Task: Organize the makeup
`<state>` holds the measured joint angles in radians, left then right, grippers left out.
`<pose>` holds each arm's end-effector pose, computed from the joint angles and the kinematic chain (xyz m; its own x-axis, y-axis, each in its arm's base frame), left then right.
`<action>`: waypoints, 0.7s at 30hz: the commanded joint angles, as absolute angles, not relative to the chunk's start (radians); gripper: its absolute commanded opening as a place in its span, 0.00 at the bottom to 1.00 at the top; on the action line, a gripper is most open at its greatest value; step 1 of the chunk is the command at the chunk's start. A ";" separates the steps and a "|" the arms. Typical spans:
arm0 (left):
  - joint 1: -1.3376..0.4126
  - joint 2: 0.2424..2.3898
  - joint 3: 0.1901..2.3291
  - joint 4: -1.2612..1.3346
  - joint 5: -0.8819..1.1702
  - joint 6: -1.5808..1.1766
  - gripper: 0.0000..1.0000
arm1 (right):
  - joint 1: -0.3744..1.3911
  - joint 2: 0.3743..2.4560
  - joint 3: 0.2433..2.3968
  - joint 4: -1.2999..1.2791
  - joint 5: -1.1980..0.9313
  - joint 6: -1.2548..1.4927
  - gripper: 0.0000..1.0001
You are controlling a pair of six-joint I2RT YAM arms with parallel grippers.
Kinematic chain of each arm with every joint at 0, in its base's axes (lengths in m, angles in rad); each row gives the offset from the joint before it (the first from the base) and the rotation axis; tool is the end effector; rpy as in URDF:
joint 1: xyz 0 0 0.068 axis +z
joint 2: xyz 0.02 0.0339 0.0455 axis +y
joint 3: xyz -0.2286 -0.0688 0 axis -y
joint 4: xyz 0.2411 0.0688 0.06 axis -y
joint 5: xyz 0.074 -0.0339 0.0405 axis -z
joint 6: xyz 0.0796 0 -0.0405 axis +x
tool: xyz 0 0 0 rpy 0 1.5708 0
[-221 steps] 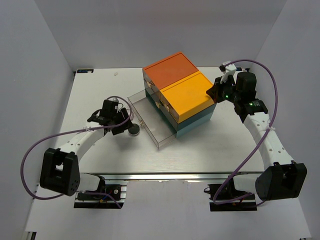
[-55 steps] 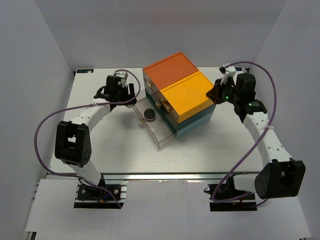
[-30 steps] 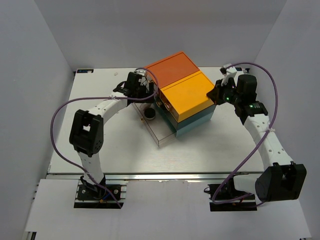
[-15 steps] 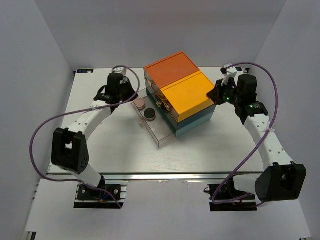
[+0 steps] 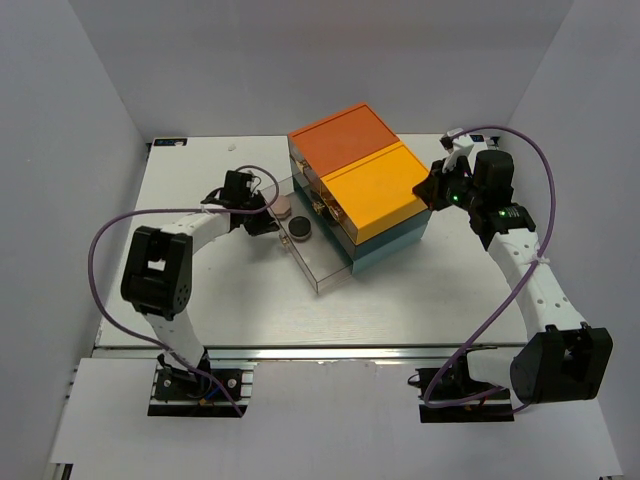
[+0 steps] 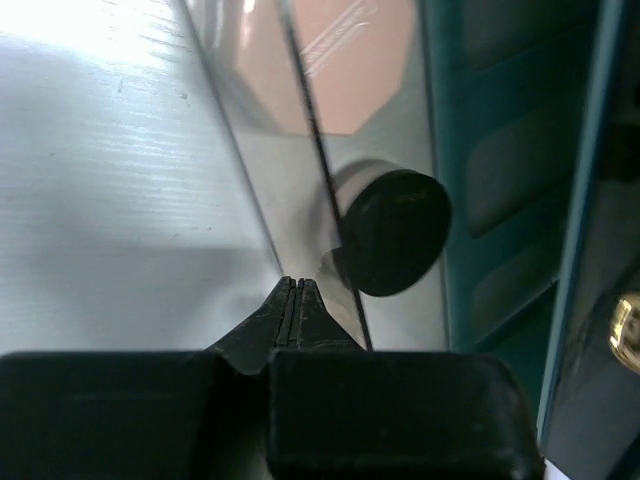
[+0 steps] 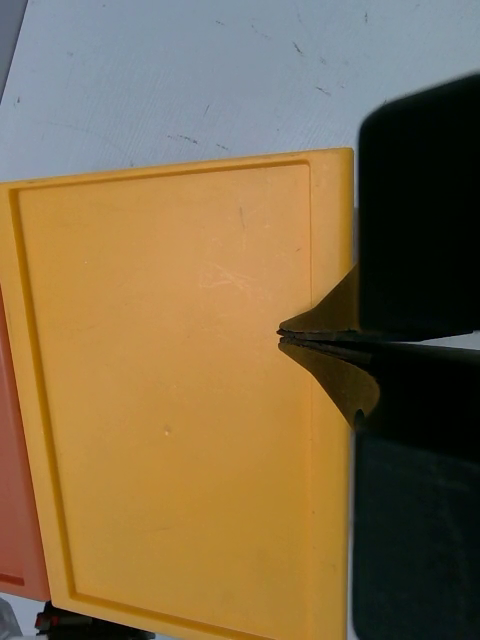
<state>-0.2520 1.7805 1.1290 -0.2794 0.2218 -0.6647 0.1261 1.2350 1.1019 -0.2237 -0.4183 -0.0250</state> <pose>0.3697 -0.1133 0.1170 -0.8399 -0.4051 -0.3611 -0.1876 0.8412 -0.5072 0.3224 0.0735 0.3056 -0.3341 -0.0654 -0.9403 -0.5010 0.8573 0.1184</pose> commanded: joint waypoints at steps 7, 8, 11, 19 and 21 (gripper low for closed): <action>-0.261 1.838 1.218 -0.210 0.310 -0.716 0.19 | 0.124 1.201 1.092 -0.221 -0.413 -0.029 0.00; -0.261 1.841 1.219 -0.198 0.317 -0.722 0.25 | 0.123 1.201 1.092 -0.221 -0.413 -0.029 0.00; -0.267 1.868 1.244 -0.169 0.344 -0.742 0.34 | 0.123 1.206 1.094 -0.221 -0.414 -0.028 0.00; -0.301 1.968 1.356 -0.196 0.364 -0.738 0.65 | 0.121 1.207 1.095 -0.219 -0.413 -0.029 0.00; -0.307 1.982 1.373 -0.201 0.370 -0.738 0.67 | 0.123 1.206 1.094 -0.219 -0.411 -0.031 0.00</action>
